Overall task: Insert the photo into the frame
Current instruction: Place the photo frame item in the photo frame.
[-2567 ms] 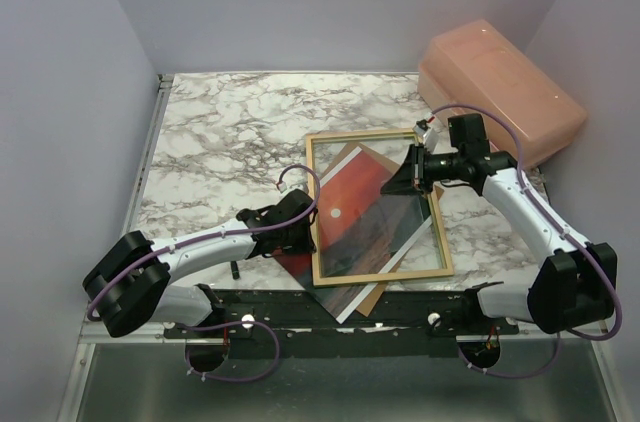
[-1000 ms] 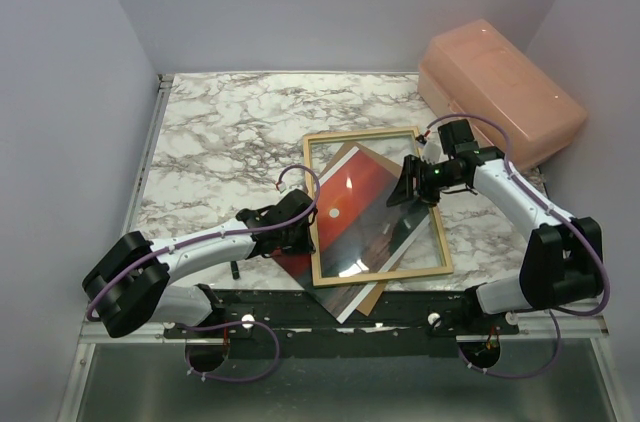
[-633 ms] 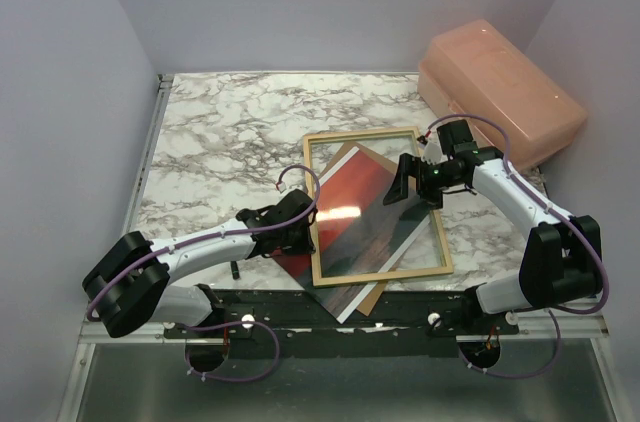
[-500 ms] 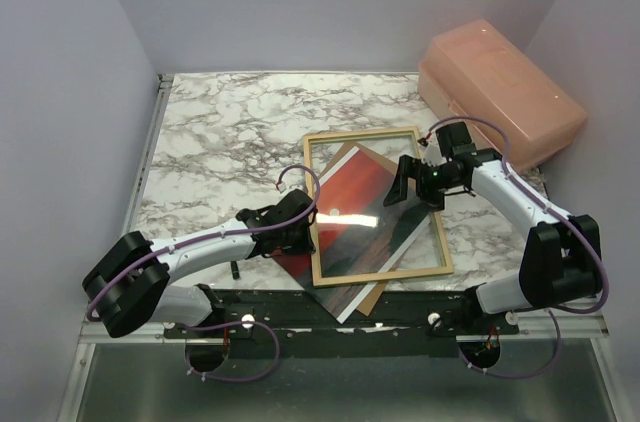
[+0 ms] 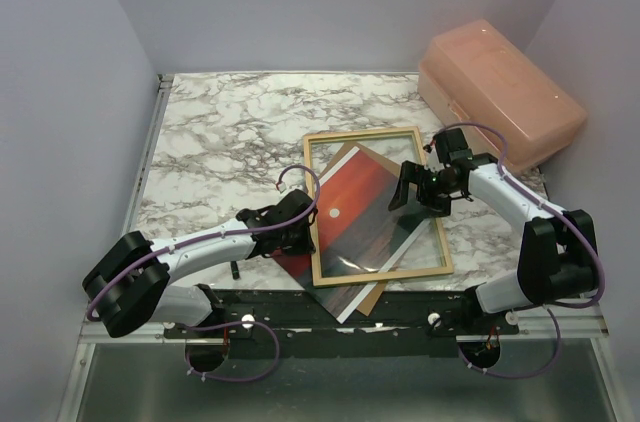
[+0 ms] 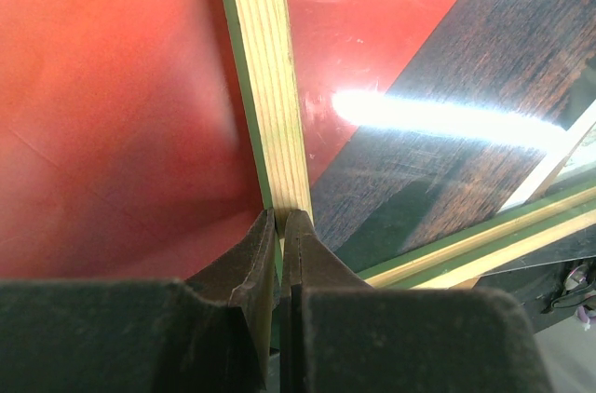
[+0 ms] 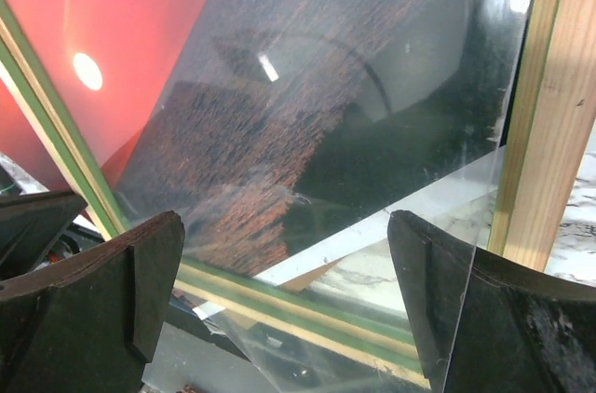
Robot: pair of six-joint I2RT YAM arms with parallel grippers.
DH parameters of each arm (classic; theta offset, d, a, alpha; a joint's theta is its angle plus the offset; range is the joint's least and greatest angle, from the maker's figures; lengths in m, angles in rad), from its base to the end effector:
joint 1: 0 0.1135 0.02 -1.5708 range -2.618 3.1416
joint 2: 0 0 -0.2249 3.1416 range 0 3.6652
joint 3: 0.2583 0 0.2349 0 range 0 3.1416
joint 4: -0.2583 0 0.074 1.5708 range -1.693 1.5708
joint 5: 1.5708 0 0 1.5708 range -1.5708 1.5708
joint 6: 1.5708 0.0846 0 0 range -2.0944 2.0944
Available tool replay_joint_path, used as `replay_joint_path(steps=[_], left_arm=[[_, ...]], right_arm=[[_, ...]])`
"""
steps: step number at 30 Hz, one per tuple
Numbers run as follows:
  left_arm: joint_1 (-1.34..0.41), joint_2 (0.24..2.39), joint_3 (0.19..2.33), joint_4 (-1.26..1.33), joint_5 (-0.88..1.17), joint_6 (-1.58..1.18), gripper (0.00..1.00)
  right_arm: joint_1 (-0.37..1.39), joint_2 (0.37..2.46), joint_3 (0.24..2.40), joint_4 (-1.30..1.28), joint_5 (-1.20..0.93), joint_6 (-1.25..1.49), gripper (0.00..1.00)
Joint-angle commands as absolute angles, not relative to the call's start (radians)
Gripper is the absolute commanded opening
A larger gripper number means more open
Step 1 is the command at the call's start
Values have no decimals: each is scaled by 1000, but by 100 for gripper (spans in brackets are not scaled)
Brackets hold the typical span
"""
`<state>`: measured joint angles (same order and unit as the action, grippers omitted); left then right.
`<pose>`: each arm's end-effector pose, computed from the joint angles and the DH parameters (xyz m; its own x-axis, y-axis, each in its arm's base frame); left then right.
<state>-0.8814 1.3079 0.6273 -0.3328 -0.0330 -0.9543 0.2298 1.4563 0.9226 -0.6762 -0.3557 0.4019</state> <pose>0.1673 -0.1986 0.0998 -0.9323 -0.1511 -0.3287 -0.0009 0.9096 -0.4154 0.2606 0.0912 0.1296 -0.9688 0.1500 -0.1975 0.0497 0.8976 0.4380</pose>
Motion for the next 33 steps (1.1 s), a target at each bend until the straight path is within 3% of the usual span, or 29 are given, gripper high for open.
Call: replay_joint_path(steps=[1, 33], left_arm=[[-895, 1384, 560, -452, -89, -927, 0], [-896, 1364, 561, -458, -105, -931, 1]], right_arm=[[236, 1458, 906, -646, -297, 412, 100], [236, 1404, 952, -705, 131, 498, 100]])
